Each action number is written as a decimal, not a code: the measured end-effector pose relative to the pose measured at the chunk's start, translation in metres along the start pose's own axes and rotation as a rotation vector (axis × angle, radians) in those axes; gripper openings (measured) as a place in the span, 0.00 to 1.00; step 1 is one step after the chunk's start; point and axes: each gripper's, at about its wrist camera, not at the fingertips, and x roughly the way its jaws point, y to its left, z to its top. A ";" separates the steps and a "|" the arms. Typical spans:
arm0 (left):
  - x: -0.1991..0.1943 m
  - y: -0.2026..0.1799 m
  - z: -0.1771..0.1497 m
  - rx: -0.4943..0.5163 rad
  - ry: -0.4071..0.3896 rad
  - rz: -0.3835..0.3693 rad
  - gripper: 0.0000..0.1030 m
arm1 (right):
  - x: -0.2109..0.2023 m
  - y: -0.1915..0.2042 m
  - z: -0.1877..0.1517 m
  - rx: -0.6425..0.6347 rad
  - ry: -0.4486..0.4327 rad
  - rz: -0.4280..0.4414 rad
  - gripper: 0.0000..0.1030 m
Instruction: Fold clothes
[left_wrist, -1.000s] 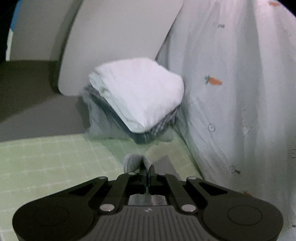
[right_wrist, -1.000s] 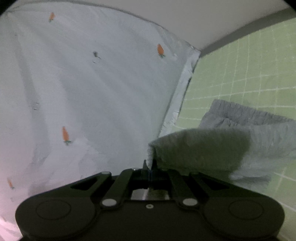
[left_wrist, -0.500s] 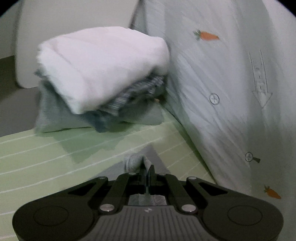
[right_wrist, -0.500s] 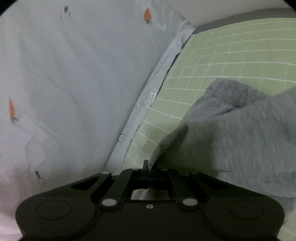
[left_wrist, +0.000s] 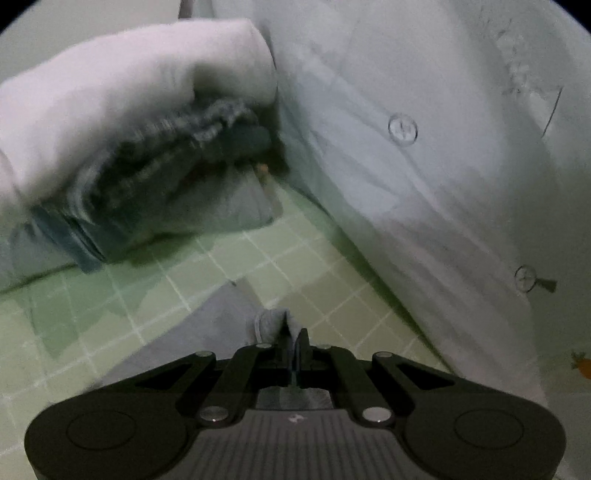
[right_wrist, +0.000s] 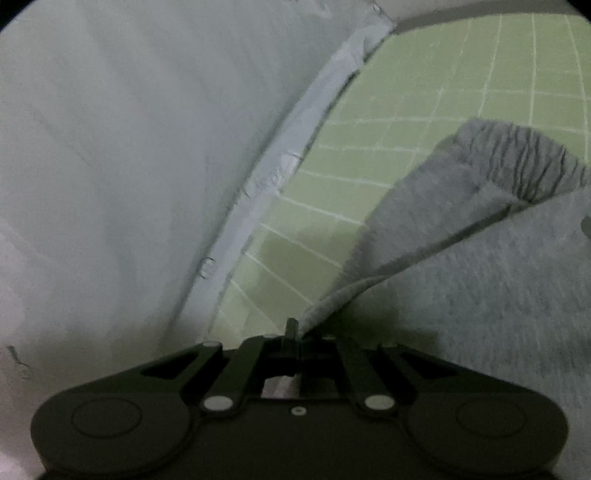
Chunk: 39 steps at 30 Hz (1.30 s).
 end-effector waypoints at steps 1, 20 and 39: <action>0.003 -0.001 -0.002 0.002 0.008 0.005 0.01 | 0.003 -0.001 -0.001 0.005 0.008 -0.008 0.02; -0.108 -0.034 -0.119 0.586 0.056 -0.199 0.85 | -0.045 0.102 -0.100 -0.839 0.088 -0.245 1.00; -0.094 -0.108 -0.211 0.849 0.205 -0.352 0.88 | -0.024 0.126 -0.202 -1.186 0.326 -0.075 1.00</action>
